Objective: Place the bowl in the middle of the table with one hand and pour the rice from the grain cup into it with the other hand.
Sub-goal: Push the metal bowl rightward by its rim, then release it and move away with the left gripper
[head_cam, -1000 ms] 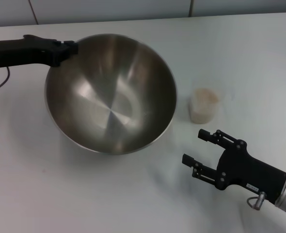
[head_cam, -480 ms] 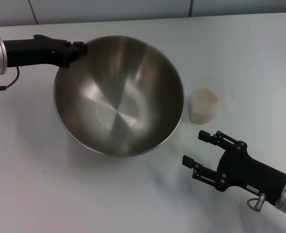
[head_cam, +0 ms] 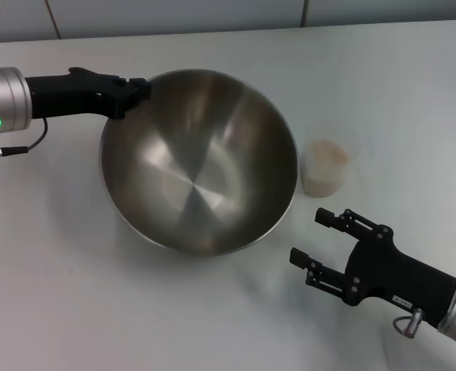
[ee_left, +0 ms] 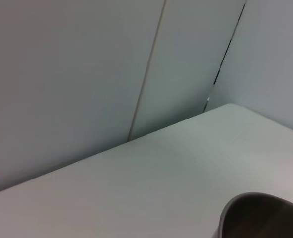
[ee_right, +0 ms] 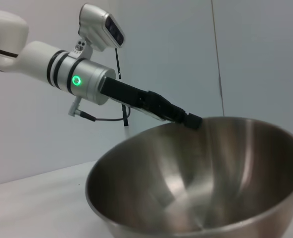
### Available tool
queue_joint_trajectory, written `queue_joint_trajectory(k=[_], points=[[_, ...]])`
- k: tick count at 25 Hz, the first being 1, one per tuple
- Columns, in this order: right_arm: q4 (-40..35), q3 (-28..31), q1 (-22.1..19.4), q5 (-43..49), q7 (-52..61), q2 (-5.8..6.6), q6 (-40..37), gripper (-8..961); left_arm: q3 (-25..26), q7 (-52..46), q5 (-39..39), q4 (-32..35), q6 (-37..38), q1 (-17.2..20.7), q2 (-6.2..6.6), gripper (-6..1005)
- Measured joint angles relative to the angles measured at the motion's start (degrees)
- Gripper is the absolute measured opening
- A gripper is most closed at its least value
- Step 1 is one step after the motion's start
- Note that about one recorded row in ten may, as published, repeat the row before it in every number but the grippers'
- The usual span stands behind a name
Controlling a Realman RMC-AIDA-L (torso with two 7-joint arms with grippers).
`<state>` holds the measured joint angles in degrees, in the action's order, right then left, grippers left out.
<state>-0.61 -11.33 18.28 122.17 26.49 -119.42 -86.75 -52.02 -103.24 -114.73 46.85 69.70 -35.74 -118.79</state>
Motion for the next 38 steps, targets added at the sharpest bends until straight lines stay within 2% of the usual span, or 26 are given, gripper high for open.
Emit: queue_joint_trajectory(k=[4,23,28,32,37,38], points=[[0.0,0.0,0.0,0.0,0.0,-0.02,0.1,749,-1.4,0.5,0.3,-1.4,-2.6,-0.3,-0.02,42],[-0.3,0.1,0.4,0.0,0.0,0.06,0.4,748,-1.6,1.6,0.3,-2.5,-4.5,-0.3,-0.04,42],[-0.4,0.1,0.5,0.0,0.0,0.07,0.4,749,-2.3,3.0,2.4,-4.1,-7.3,-0.2,-0.16,91],[-0.4,0.1,0.4,0.0,0.0,0.07,0.4,750,-3.0,5.5,4.7,-4.3,-8.6,0.4,-0.12,301],[-0.4,0.1,0.4,0.0,0.0,0.07,0.4,749,-2.6,12.1,11.4,-4.4,-10.7,2.6,0.08,403],[-0.4,0.1,0.4,0.0,0.0,0.06,0.4,749,-2.5,17.9,18.4,-4.4,-10.8,4.9,0.37,423]])
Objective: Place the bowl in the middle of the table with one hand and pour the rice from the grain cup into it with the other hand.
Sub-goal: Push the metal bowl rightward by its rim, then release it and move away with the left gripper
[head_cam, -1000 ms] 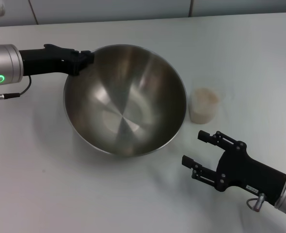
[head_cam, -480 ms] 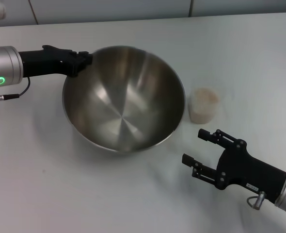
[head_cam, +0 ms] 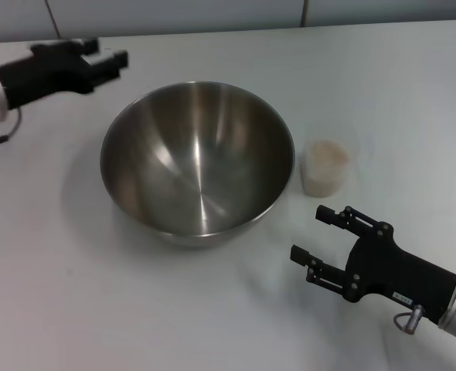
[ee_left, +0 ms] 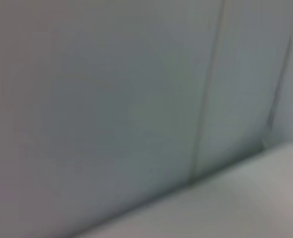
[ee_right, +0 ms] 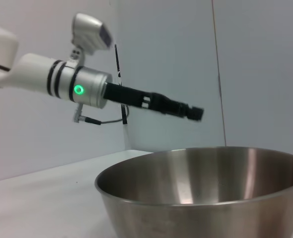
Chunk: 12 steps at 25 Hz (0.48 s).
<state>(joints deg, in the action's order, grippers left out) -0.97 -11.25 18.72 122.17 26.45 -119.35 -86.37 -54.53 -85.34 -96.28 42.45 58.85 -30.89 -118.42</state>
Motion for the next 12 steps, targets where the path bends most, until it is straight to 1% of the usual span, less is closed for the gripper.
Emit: queue_joint_trajectory(k=[1,3,4,5,6,7,8,9,11,12], points=[[0.0,0.0,0.0,0.0,0.0,0.00,0.0,749,0.0,2.3,2.7,0.0,0.3,0.9,0.10,444],[0.0,0.3,0.0,0.0,0.0,0.00,0.1,749,0.1,9.1,8.6,0.4,3.4,3.6,0.31,485],[0.0,0.5,0.0,0.0,0.0,0.00,0.1,749,0.1,9.1,8.6,0.4,3.4,3.6,0.31,505],[0.0,0.7,0.1,0.0,0.0,-0.01,0.1,749,0.1,11.1,10.0,0.7,4.8,4.4,0.30,526],[0.0,1.3,0.1,0.0,0.0,-0.04,0.1,749,0.3,16.4,14.5,1.1,8.9,6.6,0.24,546],[0.1,1.8,0.2,0.0,0.0,-0.06,0.1,748,0.3,19.5,17.8,1.0,11.6,8.1,0.22,587],[0.1,2.4,0.2,0.0,0.0,-0.07,0.1,748,0.3,19.5,17.8,1.0,11.6,8.1,0.22,628],[0.2,2.9,0.3,0.0,0.0,-0.07,0.1,748,0.4,22.8,20.8,0.6,15.6,10.0,0.25,670],[0.2,3.7,0.3,0.0,0.0,-0.12,0.1,748,0.5,25.1,21.3,0.5,19.6,11.8,0.43,752],[0.2,3.7,0.3,0.0,0.0,-0.12,0.1,748,0.6,25.4,21.3,0.5,20.3,12.1,0.50,765]])
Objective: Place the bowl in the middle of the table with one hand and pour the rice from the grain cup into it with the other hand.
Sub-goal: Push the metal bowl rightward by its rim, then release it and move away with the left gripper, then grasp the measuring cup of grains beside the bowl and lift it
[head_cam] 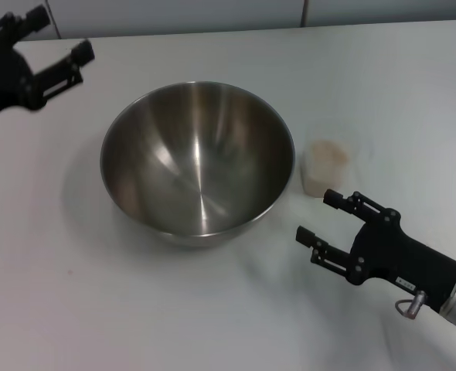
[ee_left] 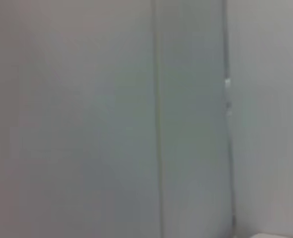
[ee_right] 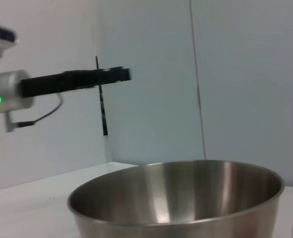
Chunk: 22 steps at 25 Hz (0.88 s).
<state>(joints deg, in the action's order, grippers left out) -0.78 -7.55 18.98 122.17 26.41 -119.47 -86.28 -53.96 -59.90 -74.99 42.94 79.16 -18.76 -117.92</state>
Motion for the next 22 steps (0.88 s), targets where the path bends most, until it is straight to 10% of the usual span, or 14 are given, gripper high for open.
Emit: queue_joint_trajectory(k=[22], points=[[0.9,13.8,-0.8,0.0,-1.3,-0.09,6.0,749,0.4,-2.3,-15.4,1.5,14.5,8.0,3.77,815]])
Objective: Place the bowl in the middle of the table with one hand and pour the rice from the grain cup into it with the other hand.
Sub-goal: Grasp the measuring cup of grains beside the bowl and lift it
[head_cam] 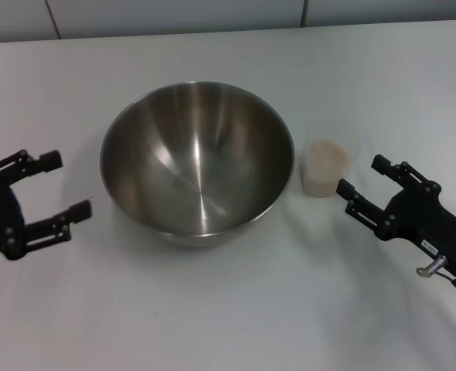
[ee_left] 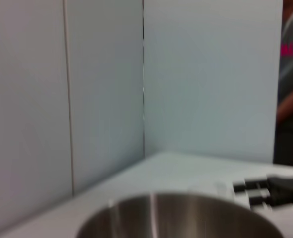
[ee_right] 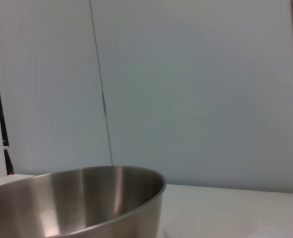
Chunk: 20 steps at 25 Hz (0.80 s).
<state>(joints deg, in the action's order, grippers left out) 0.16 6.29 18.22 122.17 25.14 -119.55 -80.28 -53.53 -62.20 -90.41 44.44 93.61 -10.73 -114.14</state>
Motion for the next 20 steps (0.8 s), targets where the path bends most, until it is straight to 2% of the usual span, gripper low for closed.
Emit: queue_joint_trajectory(k=[3,7,16,20], points=[[-0.3,1.0,-0.4,0.0,-0.1,0.07,0.6,749,0.1,-4.1,-3.8,1.1,0.2,-1.0,2.17,815],[-0.2,2.4,-0.8,0.0,-0.7,0.01,1.4,748,1.0,-4.4,-6.7,1.6,2.0,-1.5,3.08,814],[0.8,5.1,-1.0,0.0,-1.8,0.00,2.3,749,1.5,-3.2,-7.8,1.7,3.3,-2.1,2.24,813],[2.0,6.3,-0.1,0.0,-2.4,-0.02,5.2,750,1.0,-3.2,-7.8,1.7,3.7,-2.4,1.82,813]])
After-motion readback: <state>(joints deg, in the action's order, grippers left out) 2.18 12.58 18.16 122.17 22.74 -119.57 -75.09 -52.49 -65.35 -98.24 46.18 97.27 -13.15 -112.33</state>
